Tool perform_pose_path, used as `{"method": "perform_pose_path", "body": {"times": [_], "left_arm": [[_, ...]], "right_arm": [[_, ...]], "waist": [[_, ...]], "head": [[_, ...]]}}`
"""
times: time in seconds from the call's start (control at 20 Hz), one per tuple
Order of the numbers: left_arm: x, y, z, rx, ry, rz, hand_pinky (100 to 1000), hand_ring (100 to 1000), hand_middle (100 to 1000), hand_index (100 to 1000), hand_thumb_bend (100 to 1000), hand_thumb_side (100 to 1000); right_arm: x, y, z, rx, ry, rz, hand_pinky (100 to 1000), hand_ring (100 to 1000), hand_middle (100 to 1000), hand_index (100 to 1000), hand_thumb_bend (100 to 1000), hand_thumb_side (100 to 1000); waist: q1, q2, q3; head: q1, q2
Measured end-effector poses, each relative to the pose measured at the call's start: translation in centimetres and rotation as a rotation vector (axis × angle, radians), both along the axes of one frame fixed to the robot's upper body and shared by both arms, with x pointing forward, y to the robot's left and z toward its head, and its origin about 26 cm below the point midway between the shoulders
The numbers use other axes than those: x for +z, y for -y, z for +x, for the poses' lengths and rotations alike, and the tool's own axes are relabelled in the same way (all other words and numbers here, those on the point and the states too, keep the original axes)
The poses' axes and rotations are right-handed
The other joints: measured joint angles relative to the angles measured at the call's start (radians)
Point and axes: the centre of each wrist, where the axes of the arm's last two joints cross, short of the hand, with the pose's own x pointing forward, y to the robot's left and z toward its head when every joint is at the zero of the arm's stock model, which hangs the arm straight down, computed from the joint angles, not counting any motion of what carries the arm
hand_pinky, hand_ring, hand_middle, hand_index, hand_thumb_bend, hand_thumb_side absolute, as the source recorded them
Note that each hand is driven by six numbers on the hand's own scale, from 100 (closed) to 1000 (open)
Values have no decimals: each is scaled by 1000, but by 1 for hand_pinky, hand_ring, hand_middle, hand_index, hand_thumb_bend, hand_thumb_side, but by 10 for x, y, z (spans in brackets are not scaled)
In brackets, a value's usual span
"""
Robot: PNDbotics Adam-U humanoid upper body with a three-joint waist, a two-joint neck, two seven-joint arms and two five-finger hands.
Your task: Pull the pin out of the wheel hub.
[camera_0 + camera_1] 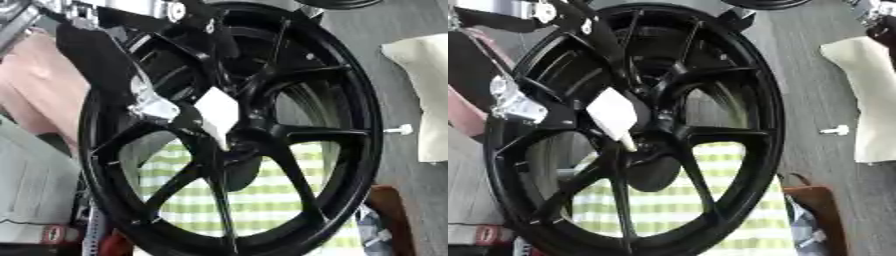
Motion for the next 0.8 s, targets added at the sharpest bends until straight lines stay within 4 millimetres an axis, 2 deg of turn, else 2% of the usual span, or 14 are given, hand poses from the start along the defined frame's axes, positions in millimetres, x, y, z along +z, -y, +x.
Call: {"method": "perform_pose_path", "body": {"times": [0.35,0.8], "left_arm": [[-13,3,10,6,-46,21,929,881,847,922,422,540],[-23,5,17,14,-87,30,926,866,837,907,349,533]], "right_arm": [[1,-1,1,5,-1,6,886,702,510,629,272,291],[0,-2,2,10,-3,13,887,702,510,629,273,294]], "waist": [[-2,6,-6],[-2,13,-14]], "head": [[10,4],[17,8]]}}
